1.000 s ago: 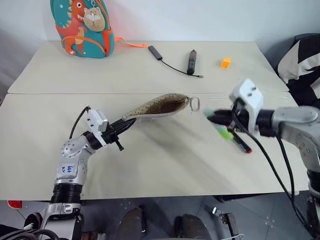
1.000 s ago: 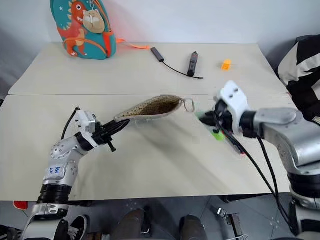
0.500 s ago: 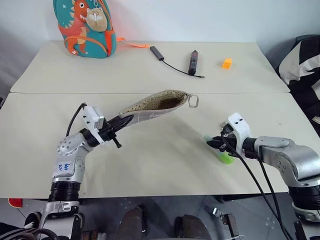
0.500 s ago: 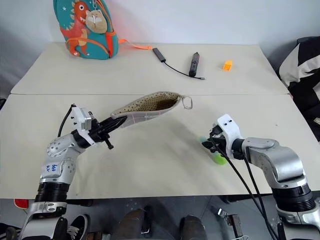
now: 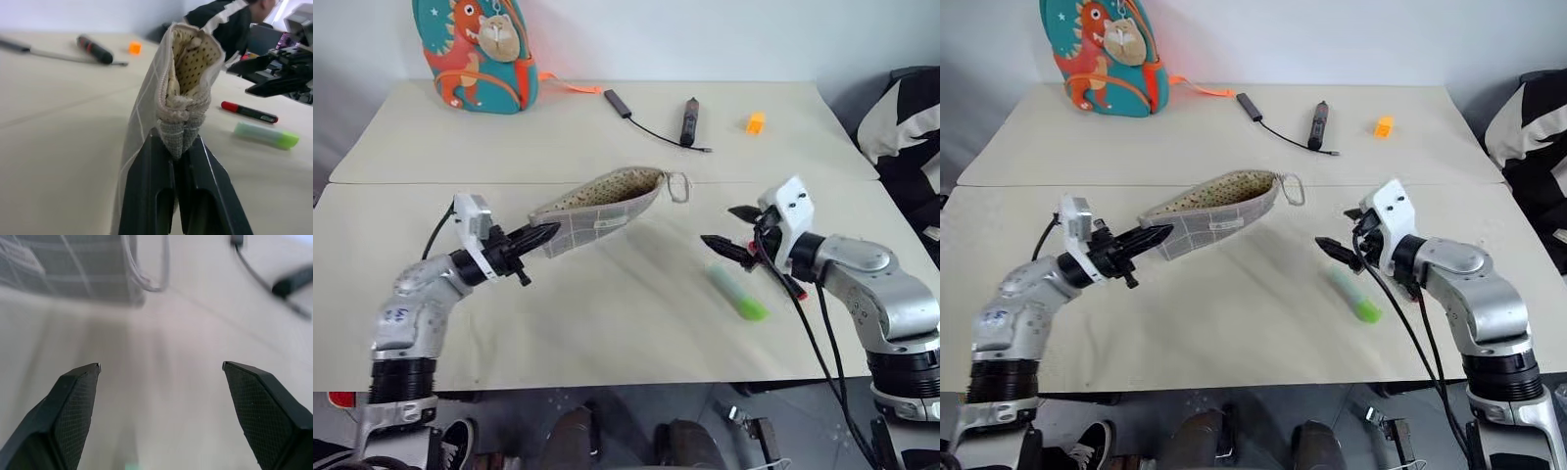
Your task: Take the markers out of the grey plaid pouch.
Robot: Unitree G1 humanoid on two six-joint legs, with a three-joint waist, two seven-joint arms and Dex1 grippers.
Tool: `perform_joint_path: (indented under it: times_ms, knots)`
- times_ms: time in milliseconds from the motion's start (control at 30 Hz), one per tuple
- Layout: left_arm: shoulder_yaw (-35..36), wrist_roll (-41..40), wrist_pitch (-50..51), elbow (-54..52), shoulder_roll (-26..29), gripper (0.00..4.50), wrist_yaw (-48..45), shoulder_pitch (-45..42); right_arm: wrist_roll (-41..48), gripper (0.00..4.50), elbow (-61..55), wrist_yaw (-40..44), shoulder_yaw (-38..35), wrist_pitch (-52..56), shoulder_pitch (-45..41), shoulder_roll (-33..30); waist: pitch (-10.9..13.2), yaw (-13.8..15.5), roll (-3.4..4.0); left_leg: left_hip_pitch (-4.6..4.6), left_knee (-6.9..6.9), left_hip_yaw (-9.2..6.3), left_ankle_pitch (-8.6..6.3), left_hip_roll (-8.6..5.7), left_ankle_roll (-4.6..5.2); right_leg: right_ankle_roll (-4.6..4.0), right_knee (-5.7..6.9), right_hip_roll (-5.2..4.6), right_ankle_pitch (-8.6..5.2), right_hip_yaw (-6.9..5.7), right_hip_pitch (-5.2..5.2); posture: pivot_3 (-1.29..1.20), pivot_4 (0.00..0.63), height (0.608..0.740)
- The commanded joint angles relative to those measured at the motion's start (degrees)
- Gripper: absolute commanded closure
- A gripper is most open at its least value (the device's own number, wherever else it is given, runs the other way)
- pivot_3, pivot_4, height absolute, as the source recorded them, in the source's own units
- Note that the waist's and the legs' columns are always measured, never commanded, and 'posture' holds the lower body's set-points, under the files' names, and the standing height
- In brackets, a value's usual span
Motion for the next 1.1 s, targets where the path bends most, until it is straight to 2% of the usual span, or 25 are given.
perform_joint_path:
  times_ms: [33,133,267,400,500,633,667,733,933,967,1000,1100]
  knots:
    - [5.6,-10.07,12.38,-3.03,1.34,4.5,4.76,-2.11,-0.25,0.3,-2.93,1.48,-1.08,-6.81,1.05,1.3,0.01,-0.09,-0.01,0.0,0.0,-0.02,0.0,0.01,0.0,0.0,0.0,0.0,0.0,0.01,0.01,0.0,0.15,0.74]
    - [10.39,-16.1,21.43,0.32,0.26,4.5,12.41,-3.75,-0.43,0.3,-4.67,3.39,0.77,-9.05,3.22,1.55,0.01,-0.07,0.0,0.0,0.01,-0.03,0.01,0.01,-0.01,0.0,0.02,0.0,0.0,0.02,0.01,0.0,0.15,0.74]
    - [17.05,-21.99,27.03,5.67,-2.22,4.5,21.16,-6.13,0.27,0.3,-6.92,3.18,2.09,-8.4,3.69,2.83,0.01,-0.25,0.0,0.06,0.01,-0.01,0.01,0.01,-0.01,0.0,0.07,0.01,0.0,0.05,0.02,0.0,0.15,0.74]
    - [20.87,-22.42,31.45,12.54,-0.17,4.5,24.98,-5.53,-0.12,0.3,-7.41,3.26,2.84,-8.21,3.5,3.33,0.04,-0.35,-0.04,0.1,0.02,0.02,0.03,0.01,-0.04,0.0,0.25,0.02,0.0,0.1,-0.04,0.0,0.15,0.74]
    - [18.56,-18.32,29.25,11.08,1.48,4.5,21.57,-0.52,0.62,0.3,-7.38,3.47,2.63,-7.65,3.19,3.6,0.05,-0.36,-0.06,0.12,0.01,0.05,0.02,0.01,-0.06,0.0,0.28,0.01,0.0,0.13,-0.06,0.0,0.15,0.74]
    - [20.4,-17.89,28.98,12.71,0.15,4.5,25.35,0.43,-0.21,0.3,-6.96,3.83,3.44,-8.28,3.01,3.56,0.06,0.14,-0.1,0.12,0.01,0.01,0.02,0.01,-0.1,-0.01,0.25,0.0,0.0,0.14,-0.07,0.0,0.15,0.74]
    - [20.42,-17.31,28.85,13.12,0.1,3.93,26.05,0.62,-0.45,0.26,-6.89,3.91,3.68,-8.41,2.98,3.58,0.06,0.16,-0.1,0.12,0.01,0.0,0.02,0.01,-0.11,-0.01,0.24,-0.01,0.0,0.15,-0.07,0.0,0.15,0.74]
    - [19.8,-15.46,26.98,13.14,0.35,3.45,25.41,1.37,-0.58,0.26,-6.78,3.97,4.12,-8.37,2.78,3.71,0.06,-0.03,-0.1,0.12,0.01,0.03,-0.01,0.0,-0.17,-0.01,0.19,-0.03,0.0,0.18,-0.06,0.0,0.15,0.74]
    - [19.75,-13.57,22.55,10.91,1.32,1.57,21.89,2.13,-0.56,0.26,-6.29,4.0,4.43,-8.55,2.28,3.86,0.06,-0.18,-0.1,0.12,-0.03,0.06,-0.04,0.03,-0.25,-0.01,0.21,0.01,0.0,0.18,-0.1,0.0,0.15,0.74]
    - [18.11,-10.7,19.39,8.94,2.83,1.18,19.61,4.08,-0.6,0.26,-6.21,4.04,4.36,-8.63,2.29,3.79,0.06,-0.26,-0.1,0.12,-0.04,0.07,-0.03,0.03,-0.23,-0.01,0.2,0.01,0.0,0.18,-0.1,0.0,0.15,0.74]
    - [16.98,-8.85,17.18,7.21,4.27,0.96,16.94,6.08,-0.67,0.26,-6.27,4.14,4.24,-8.78,2.4,3.61,0.06,-0.4,-0.1,0.12,-0.05,0.08,-0.03,0.03,-0.23,-0.01,0.19,0.01,0.0,0.18,-0.12,0.0,0.15,0.74]
    - [15.71,-4.49,9.68,3.99,7.25,0.96,10.48,10.5,-0.22,0.26,-6.54,5.07,3.09,-9.17,3.49,2.65,0.06,-0.7,-0.1,0.12,-0.2,0.16,-0.05,0.03,-0.26,-0.02,0.01,0.01,0.0,0.2,-0.13,0.0,0.15,0.74]
